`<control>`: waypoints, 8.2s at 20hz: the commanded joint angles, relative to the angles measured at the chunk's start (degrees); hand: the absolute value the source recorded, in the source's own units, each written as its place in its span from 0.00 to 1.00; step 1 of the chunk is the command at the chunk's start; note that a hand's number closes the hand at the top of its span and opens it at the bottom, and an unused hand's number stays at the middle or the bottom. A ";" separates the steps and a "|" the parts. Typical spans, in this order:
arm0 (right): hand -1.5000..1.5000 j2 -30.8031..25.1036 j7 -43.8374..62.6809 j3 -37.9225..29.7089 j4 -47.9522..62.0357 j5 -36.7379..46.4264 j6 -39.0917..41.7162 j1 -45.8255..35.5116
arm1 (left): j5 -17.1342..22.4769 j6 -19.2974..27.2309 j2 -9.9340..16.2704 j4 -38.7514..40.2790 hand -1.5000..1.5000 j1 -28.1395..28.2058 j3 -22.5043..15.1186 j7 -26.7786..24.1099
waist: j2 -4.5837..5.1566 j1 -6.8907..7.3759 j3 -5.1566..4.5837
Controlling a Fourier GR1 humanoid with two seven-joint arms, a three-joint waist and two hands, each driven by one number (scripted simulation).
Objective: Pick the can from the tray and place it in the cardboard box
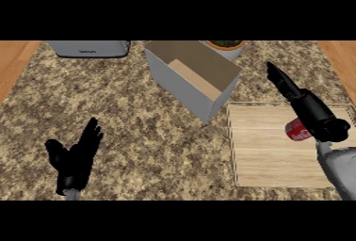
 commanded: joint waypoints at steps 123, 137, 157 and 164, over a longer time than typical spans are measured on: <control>1.00 3.89 -18.52 -23.09 31.37 46.12 2.34 -23.56 | -33.27 -19.47 -6.39 -7.62 0.50 1.09 19.68 1.31 | 0.15 -0.45 0.56; 1.00 12.99 -1.15 -19.77 23.61 42.65 8.00 -36.59 | -34.54 -19.10 -8.28 -4.18 0.50 0.60 20.37 -2.70 | 0.83 0.93 0.53; 1.00 26.95 4.18 -17.63 61.21 51.90 -9.25 -52.34 | -35.17 -20.75 -9.28 -7.23 0.50 -2.59 19.30 1.60 | 1.53 2.60 0.56; 0.00 27.58 0.77 -20.93 69.10 50.48 -13.40 -54.67 | -34.04 -22.18 -7.68 -6.23 0.50 -2.33 21.09 -0.10 | 2.01 3.99 0.55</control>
